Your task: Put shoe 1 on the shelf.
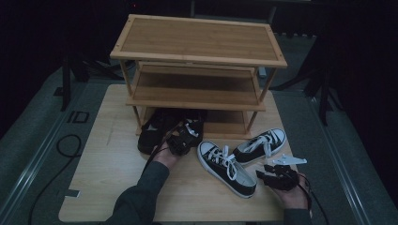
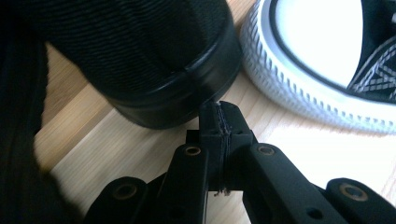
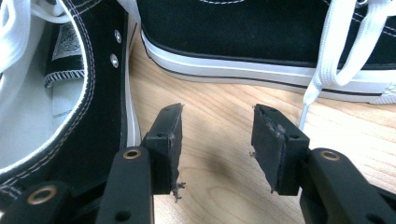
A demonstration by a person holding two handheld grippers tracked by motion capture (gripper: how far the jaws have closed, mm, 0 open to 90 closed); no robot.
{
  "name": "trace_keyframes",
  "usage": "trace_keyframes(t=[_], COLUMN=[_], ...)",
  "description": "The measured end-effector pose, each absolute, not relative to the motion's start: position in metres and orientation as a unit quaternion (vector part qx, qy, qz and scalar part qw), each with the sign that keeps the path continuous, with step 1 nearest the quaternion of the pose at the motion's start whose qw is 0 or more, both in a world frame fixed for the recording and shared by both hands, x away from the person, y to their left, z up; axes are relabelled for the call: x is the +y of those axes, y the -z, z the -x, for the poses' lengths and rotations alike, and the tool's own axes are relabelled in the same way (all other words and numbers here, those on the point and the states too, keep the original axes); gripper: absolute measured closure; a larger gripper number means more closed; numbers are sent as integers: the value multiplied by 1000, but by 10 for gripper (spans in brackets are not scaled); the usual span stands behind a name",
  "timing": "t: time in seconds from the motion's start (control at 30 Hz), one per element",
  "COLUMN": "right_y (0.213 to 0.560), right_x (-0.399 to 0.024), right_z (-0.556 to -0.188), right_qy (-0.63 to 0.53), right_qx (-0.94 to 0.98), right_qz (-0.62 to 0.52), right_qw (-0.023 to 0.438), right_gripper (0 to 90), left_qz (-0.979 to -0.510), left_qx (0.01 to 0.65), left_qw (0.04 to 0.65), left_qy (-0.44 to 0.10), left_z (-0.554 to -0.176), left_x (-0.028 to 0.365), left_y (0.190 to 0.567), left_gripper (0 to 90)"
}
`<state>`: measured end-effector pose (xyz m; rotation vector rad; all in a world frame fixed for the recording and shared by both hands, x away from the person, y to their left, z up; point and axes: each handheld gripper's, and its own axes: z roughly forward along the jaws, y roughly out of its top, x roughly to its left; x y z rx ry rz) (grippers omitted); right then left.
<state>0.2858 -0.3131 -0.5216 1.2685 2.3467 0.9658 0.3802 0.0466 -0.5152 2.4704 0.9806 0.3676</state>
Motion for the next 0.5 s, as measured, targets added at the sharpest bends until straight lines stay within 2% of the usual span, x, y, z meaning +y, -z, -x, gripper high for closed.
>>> trace_keyframes(t=[0.5], right_y=[521], right_x=[-315], right_z=[-286], right_qy=[-338], right_qx=[816], right_qz=[-445], right_qw=[152], right_gripper=[527], left_qz=[-888], left_qx=[374], left_qw=[232], left_qy=[-135], left_z=[-382], left_x=[64], left_y=[511], left_gripper=[881])
